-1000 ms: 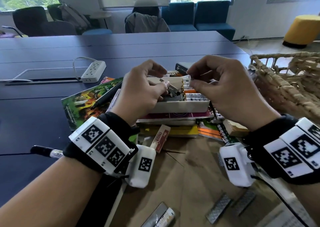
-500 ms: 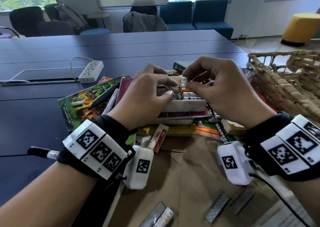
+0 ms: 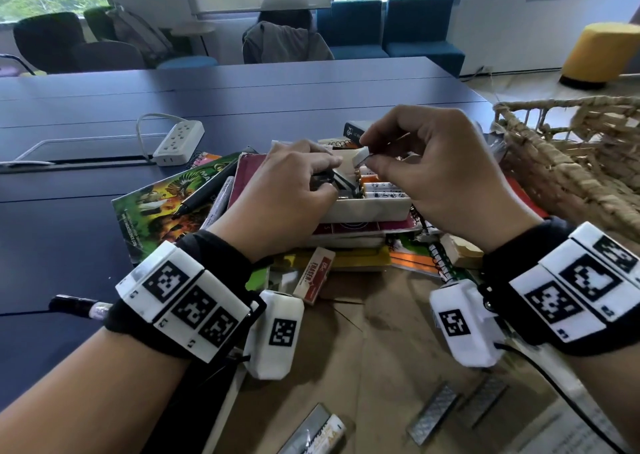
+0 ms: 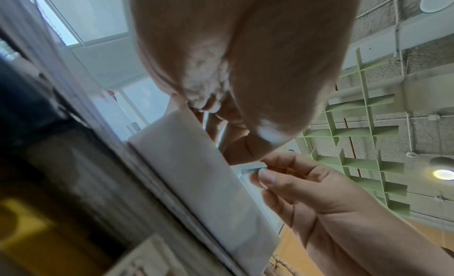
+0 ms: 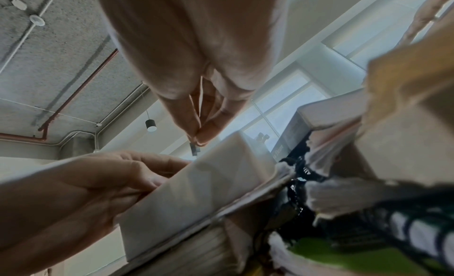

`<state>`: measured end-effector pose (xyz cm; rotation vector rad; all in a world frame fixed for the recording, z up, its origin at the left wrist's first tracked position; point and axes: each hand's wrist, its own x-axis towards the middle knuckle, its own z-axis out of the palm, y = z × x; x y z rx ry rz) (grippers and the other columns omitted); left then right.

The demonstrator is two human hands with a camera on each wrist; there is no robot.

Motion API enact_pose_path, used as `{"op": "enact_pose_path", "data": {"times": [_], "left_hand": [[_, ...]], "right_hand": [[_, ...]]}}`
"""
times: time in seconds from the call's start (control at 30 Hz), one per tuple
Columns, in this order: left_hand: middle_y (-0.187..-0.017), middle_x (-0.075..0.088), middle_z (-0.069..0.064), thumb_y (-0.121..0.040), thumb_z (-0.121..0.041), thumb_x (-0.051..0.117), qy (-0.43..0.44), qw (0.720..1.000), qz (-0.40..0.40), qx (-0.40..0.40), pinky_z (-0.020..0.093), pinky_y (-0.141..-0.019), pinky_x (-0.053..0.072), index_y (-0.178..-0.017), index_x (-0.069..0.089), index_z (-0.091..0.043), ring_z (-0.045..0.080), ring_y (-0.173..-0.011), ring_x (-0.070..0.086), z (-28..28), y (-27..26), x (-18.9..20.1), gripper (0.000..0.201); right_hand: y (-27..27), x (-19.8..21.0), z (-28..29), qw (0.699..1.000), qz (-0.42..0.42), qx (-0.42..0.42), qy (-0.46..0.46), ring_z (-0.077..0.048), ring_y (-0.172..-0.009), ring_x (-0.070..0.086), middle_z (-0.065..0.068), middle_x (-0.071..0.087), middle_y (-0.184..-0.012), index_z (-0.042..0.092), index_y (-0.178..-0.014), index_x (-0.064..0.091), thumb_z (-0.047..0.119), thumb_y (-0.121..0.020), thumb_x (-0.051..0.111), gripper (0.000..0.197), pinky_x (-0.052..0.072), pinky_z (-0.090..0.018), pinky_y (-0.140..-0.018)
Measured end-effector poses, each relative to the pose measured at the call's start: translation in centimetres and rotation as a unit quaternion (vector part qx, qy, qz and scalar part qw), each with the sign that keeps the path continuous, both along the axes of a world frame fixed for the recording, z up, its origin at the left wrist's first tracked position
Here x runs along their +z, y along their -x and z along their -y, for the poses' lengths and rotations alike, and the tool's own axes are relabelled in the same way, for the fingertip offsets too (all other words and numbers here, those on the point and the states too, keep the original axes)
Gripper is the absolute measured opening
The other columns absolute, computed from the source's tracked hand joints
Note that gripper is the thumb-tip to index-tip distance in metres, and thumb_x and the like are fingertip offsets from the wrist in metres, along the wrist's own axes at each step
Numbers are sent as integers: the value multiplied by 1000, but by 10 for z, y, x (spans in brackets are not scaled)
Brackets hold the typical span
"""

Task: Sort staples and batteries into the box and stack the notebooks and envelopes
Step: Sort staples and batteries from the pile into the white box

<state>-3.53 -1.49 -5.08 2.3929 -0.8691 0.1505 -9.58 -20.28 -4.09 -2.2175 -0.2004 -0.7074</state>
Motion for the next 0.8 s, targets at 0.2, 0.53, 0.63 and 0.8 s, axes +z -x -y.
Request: {"op": "enact_pose_path", "data": {"times": [0.2, 0.53, 0.63, 0.8], "left_hand": [[-139, 63, -9, -82, -28, 48, 28, 999, -6, -25, 37, -117, 36, -139, 63, -23, 11, -133, 50, -2, -2, 0, 59], [-137, 65, -7, -92, -14, 60, 43, 999, -1, -27, 5, -100, 33, -137, 66, -22, 5, -127, 54, -2, -2, -2, 46], [-130, 69, -12, -91, -18, 59, 62, 997, -24, -32, 11, -100, 41, -133, 68, -26, 1, -117, 60, -1, 0, 0, 44], [-125, 71, -14, -88, -21, 56, 65, 996, -47, -33, 30, -102, 49, -132, 68, -31, 2, -112, 65, -1, 0, 1, 47]], "right_hand": [[6, 1, -4, 995, -50, 35, 81, 8, -82, 69, 16, 74, -84, 20, -90, 80, 0, -79, 73, 24, 51, -8, -74], [7, 0, -3, 993, -77, 31, 83, 8, -83, 68, 18, 73, -82, 23, -88, 79, 1, -80, 72, 25, 44, -3, -71], [8, 0, -2, 993, -77, 31, 79, 5, -84, 69, 15, 75, -84, 24, -89, 79, 2, -79, 71, 26, 47, -6, -73], [9, 4, -6, 993, -55, 45, 90, 2, -85, 70, 12, 74, -87, 23, -90, 79, 3, -80, 70, 24, 53, -14, -77]]}}
